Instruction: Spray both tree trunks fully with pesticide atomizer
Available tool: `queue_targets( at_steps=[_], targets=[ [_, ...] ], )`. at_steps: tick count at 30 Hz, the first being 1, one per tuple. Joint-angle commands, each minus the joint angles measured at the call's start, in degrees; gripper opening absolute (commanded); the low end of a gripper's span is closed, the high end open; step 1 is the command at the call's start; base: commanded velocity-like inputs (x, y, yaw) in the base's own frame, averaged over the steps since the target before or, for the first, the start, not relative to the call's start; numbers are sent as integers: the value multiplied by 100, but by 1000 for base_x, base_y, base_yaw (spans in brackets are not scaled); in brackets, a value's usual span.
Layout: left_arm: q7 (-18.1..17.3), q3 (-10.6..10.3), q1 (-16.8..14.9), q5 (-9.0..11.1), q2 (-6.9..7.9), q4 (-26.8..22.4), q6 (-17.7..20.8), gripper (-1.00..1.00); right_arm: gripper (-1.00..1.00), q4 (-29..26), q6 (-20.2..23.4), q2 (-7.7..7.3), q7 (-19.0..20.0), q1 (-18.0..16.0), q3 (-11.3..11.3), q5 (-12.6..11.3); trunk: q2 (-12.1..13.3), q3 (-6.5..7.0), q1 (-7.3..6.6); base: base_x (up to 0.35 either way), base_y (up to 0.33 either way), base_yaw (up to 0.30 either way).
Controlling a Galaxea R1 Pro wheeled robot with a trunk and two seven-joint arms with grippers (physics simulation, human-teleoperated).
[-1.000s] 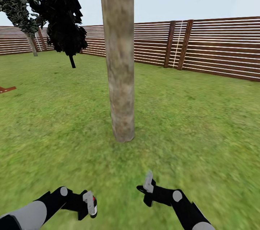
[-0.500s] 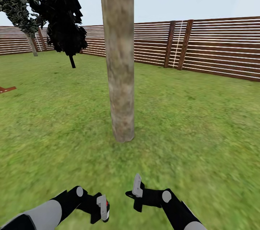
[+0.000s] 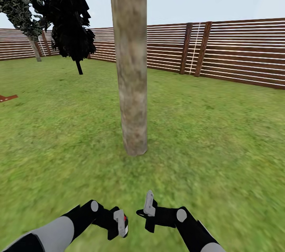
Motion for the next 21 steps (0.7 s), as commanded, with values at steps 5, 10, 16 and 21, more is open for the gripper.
queue_targets(
  at_steps=[5, 10, 16, 21],
  targets=[
    [-22, 26, 4, -55, 6, -294, -19, -100, -100, -7, -26, 3, 2, -2, -6, 46, -2, -5, -1, 0, 0, 0],
    [-33, 37, 8, -30, 7, -384, -28, -100, -100, -7, -26, 2, 2, -2, -6, 47, -2, -5, -1, 0, 0, 0],
    [-45, 41, 17, -20, 6, -495, -44, -100, -100, -7, -26, 4, 2, -2, -6, 49, -2, -5, -1, 0, 0, 0],
    [-273, 44, 23, -25, 11, -499, -68, -100, -100, -7, -26, 2, 2, -2, -6, 46, -2, -5, -1, 0, 0, 0]
  ],
)
